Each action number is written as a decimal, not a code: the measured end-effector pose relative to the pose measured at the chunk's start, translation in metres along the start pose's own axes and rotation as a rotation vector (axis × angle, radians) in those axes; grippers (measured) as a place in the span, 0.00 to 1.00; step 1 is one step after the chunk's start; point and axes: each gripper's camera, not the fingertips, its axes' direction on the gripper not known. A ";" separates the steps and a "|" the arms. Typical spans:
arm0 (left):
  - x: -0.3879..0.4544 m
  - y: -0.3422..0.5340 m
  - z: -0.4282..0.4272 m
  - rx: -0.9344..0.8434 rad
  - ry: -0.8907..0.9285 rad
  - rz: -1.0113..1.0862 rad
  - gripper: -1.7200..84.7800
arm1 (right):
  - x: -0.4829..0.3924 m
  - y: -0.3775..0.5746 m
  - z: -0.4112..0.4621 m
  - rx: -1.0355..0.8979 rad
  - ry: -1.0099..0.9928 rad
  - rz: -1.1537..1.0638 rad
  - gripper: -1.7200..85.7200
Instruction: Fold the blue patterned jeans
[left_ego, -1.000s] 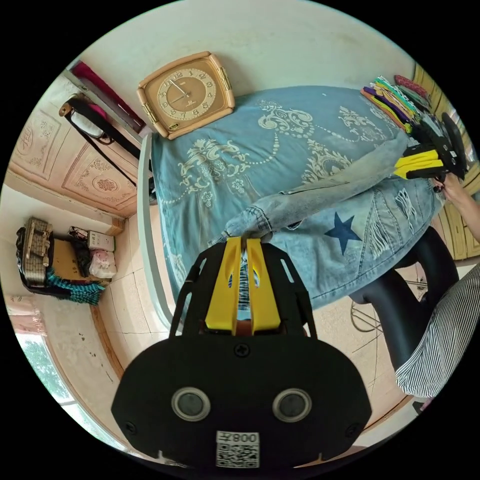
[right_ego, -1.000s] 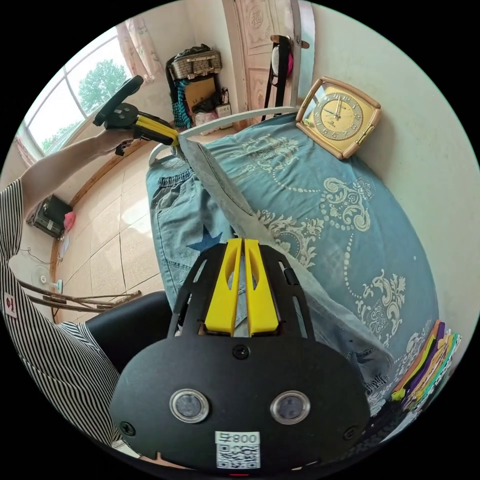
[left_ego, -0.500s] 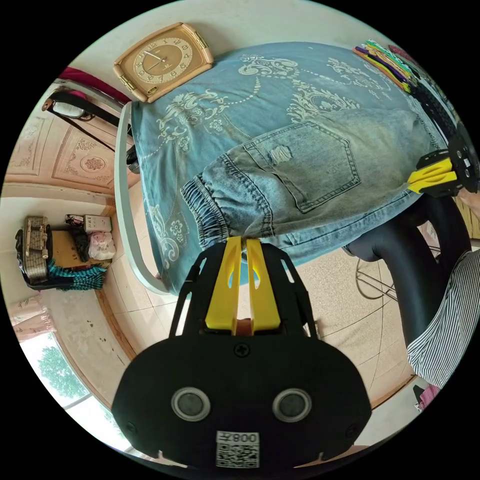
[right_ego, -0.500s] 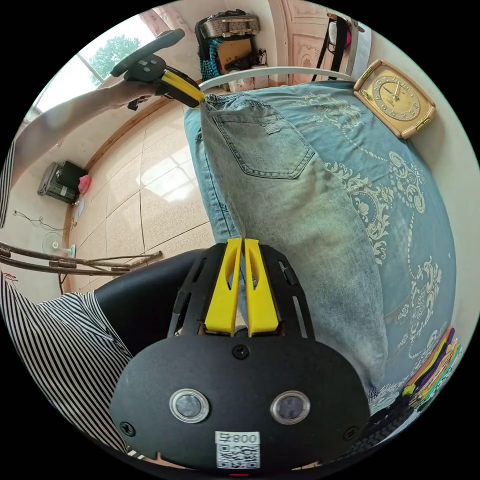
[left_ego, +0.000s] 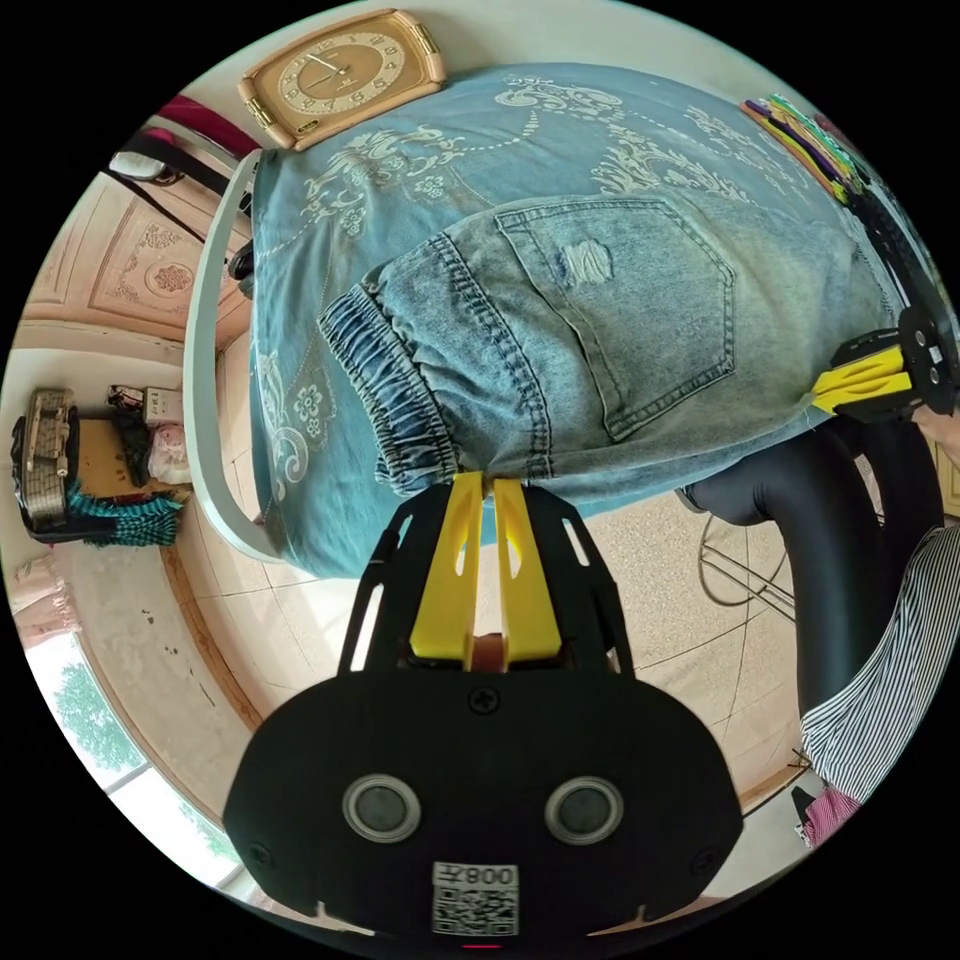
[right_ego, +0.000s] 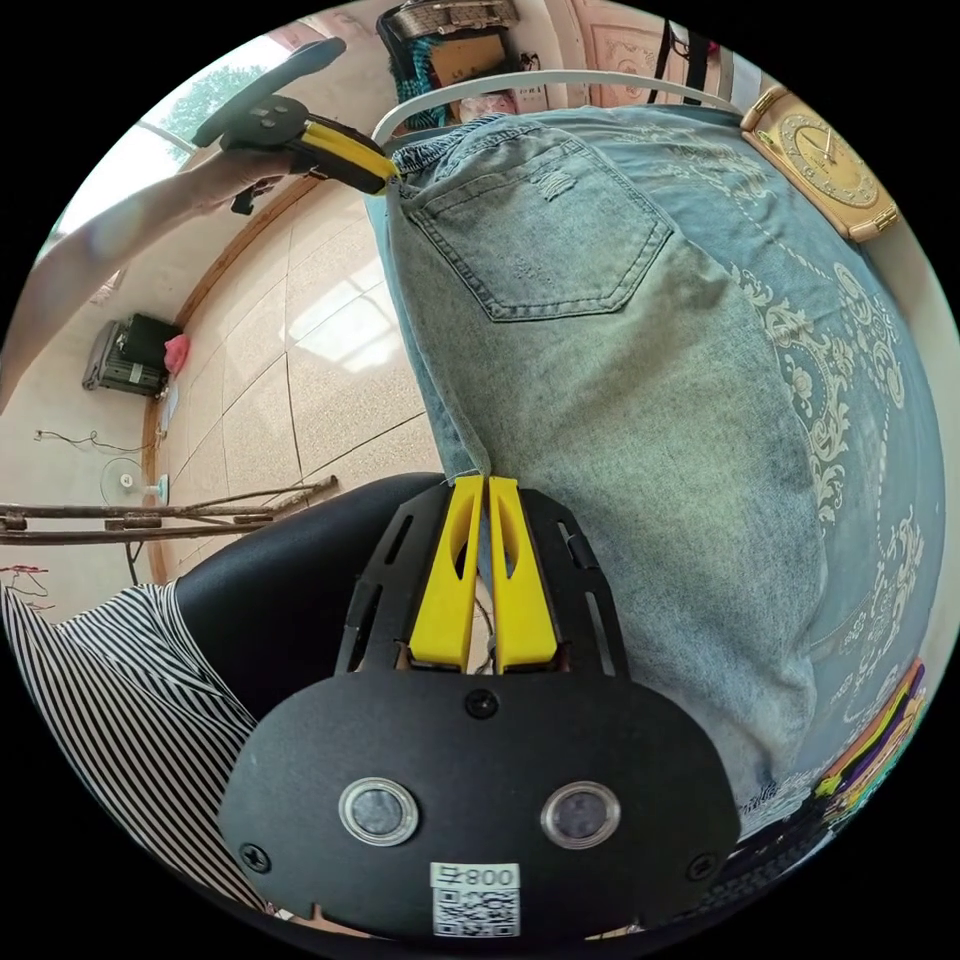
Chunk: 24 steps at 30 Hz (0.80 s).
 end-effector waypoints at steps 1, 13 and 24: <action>-0.001 0.002 0.003 0.003 0.005 -0.007 0.03 | 0.002 0.003 0.004 0.001 -0.008 0.005 0.03; -0.026 0.069 0.033 0.146 0.093 -0.227 0.03 | 0.021 0.043 0.027 0.021 -0.063 0.039 0.03; -0.038 0.069 0.124 0.111 0.279 -0.539 0.02 | 0.043 0.093 0.033 0.014 -0.093 0.059 0.03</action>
